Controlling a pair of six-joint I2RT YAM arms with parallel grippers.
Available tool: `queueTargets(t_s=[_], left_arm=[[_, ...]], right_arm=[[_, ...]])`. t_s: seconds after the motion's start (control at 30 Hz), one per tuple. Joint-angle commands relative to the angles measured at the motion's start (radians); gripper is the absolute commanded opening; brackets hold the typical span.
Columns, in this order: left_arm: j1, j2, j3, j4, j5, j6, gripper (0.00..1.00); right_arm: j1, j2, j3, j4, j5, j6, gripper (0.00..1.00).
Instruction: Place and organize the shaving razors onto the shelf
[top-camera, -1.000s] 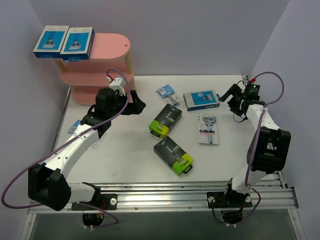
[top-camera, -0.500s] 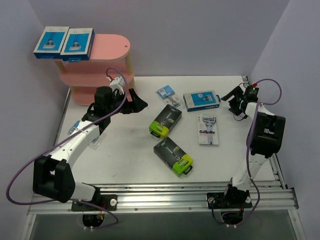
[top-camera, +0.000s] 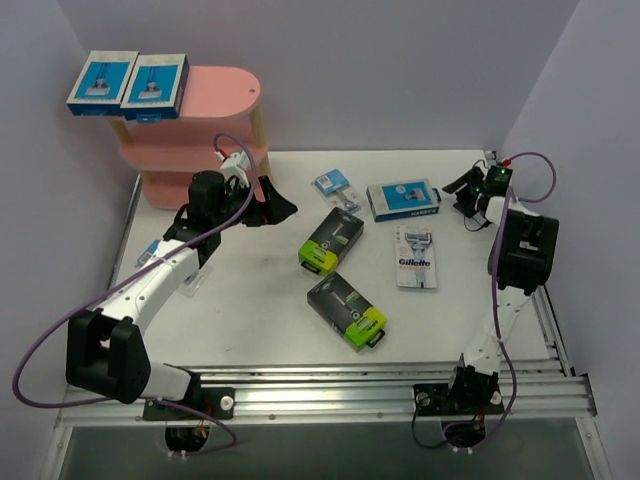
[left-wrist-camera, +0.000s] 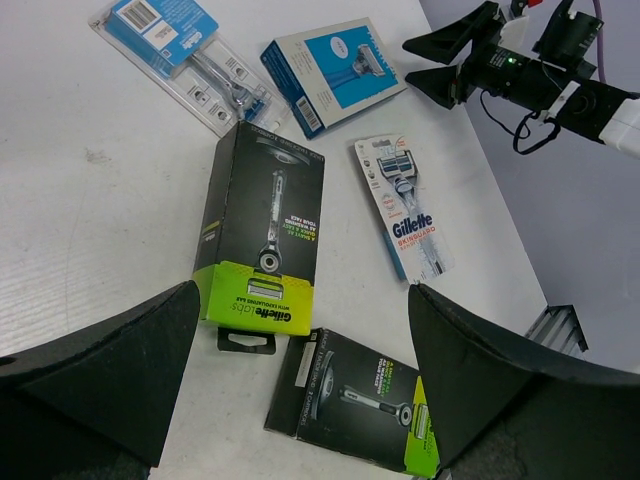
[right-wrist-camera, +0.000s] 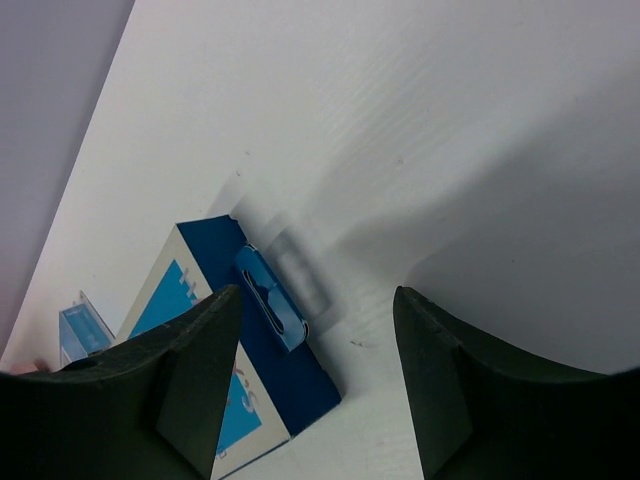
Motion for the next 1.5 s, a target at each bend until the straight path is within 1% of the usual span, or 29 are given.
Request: queueTargets(t_s=[0.0,0.27,0.4,0.47,0.7,0.9,0.93,1.0,1.03,1.1,1.13,1.2,1.23,1.47], left_arm=[[0.003,-0.002,0.022,0.047,0.034,0.015,0.94],[0.001,0.018,0.022,0.043,0.029,0.019,0.94],[0.000,0.024,0.020,0.044,0.031,0.019,0.94],[0.000,0.027,0.020,0.044,0.029,0.021,0.94],[0.000,0.033,0.022,0.040,0.026,0.021,0.94],[0.000,0.036,0.023,0.035,0.025,0.019,0.94],[0.000,0.036,0.025,0.033,0.025,0.019,0.94],[0.000,0.036,0.025,0.033,0.025,0.021,0.94],[0.000,0.034,0.025,0.033,0.025,0.021,0.94],[0.000,0.033,0.025,0.032,0.022,0.022,0.94],[0.000,0.033,0.025,0.032,0.020,0.022,0.94],[0.000,0.033,0.025,0.030,0.019,0.024,0.94],[0.000,0.033,0.025,0.029,0.017,0.024,0.94],[0.000,0.027,0.026,0.018,0.003,0.048,0.94]], right_arm=[[-0.005,0.033,0.039,0.048,-0.026,0.023,0.57],[0.003,0.056,-0.029,0.127,-0.043,0.057,0.54],[0.004,0.078,-0.047,0.163,-0.077,0.079,0.49],[0.008,0.081,-0.059,0.201,-0.088,0.105,0.44],[0.037,0.078,-0.122,0.262,-0.108,0.126,0.39],[0.049,0.064,-0.196,0.347,-0.129,0.172,0.31],[0.050,0.061,-0.201,0.353,-0.129,0.174,0.28],[0.054,0.056,-0.210,0.351,-0.129,0.174,0.24],[0.052,0.053,-0.213,0.351,-0.129,0.177,0.19],[0.054,0.043,-0.221,0.353,-0.132,0.178,0.12],[0.054,0.039,-0.224,0.351,-0.132,0.180,0.06],[0.055,0.017,-0.225,0.351,-0.140,0.183,0.02],[0.057,0.006,-0.225,0.344,-0.144,0.181,0.00],[0.075,-0.148,-0.207,0.247,-0.157,0.149,0.00]])
